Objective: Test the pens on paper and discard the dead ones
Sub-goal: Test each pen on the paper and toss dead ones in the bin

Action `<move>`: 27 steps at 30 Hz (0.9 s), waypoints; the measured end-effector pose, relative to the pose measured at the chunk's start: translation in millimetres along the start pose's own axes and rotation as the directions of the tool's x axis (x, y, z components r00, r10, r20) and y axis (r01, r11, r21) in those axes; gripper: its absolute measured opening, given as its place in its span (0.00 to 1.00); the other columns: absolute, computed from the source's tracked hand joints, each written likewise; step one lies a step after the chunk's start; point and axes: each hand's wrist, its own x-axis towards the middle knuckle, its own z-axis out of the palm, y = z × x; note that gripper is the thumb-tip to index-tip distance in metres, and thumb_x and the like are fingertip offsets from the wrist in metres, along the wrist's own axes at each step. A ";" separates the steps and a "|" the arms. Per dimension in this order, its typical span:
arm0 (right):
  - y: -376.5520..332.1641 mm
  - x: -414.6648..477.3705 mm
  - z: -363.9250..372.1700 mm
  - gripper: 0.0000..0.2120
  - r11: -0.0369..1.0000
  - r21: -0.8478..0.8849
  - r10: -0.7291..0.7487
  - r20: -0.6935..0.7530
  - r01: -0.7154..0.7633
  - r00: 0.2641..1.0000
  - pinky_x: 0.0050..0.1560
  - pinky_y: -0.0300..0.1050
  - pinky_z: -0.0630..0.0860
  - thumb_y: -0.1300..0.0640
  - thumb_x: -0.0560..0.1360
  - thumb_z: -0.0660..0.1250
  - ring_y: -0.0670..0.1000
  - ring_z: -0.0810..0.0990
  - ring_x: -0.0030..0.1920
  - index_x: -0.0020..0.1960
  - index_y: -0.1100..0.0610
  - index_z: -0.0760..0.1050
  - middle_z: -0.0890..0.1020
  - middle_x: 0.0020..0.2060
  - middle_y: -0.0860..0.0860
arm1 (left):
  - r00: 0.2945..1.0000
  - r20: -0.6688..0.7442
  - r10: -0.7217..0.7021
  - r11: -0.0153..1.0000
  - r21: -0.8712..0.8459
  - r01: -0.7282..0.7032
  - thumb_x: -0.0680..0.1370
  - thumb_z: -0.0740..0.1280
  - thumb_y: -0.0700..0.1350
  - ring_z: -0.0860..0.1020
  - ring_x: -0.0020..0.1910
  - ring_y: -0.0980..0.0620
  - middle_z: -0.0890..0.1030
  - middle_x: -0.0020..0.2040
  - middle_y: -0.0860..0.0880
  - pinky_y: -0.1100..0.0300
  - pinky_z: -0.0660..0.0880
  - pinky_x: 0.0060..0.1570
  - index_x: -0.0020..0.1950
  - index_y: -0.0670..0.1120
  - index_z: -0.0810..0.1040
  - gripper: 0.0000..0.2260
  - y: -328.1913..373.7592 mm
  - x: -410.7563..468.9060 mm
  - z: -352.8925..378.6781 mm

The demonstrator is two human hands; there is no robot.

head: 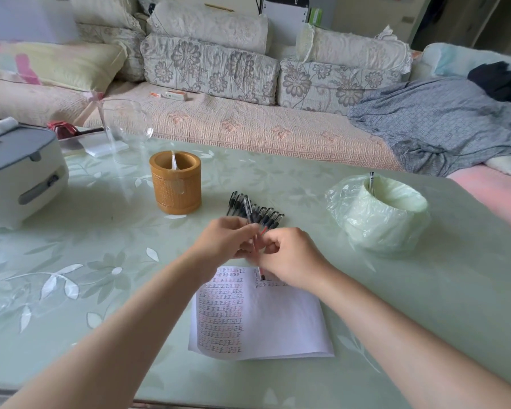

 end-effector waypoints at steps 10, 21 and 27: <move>12.2 29.8 8.4 0.13 0.840 -0.542 -0.001 -0.025 -0.012 1.000 0.47 0.48 0.77 0.51 0.81 0.56 0.51 0.80 0.45 0.62 0.41 0.73 0.77 0.55 0.47 | 0.958 -0.235 0.162 0.926 0.372 -0.065 0.80 0.62 0.45 0.78 0.33 0.47 0.82 0.41 0.45 0.48 0.81 0.39 0.49 0.45 0.78 0.06 2.0 10.6 -54.2; 20.2 40.8 8.2 0.07 0.748 -0.637 0.152 -0.105 -0.184 0.983 0.50 0.51 0.77 0.50 0.79 0.59 0.57 0.78 0.47 0.53 0.52 0.72 0.74 0.50 0.53 | 0.963 -0.101 0.250 0.697 0.709 -0.106 0.80 0.57 0.44 0.73 0.36 0.49 0.78 0.42 0.46 0.58 0.66 0.31 0.52 0.43 0.75 0.09 -13.6 17.4 -40.7; 20.2 54.2 2.0 0.16 0.680 -0.638 0.373 -0.122 -0.361 0.920 0.50 0.49 0.72 0.66 0.75 0.59 0.62 0.76 0.59 0.62 0.64 0.63 0.73 0.59 0.63 | 0.975 -0.080 0.206 0.695 0.714 -0.088 0.80 0.57 0.43 0.73 0.36 0.48 0.79 0.43 0.44 0.59 0.66 0.29 0.49 0.42 0.76 0.09 -13.6 22.5 -29.8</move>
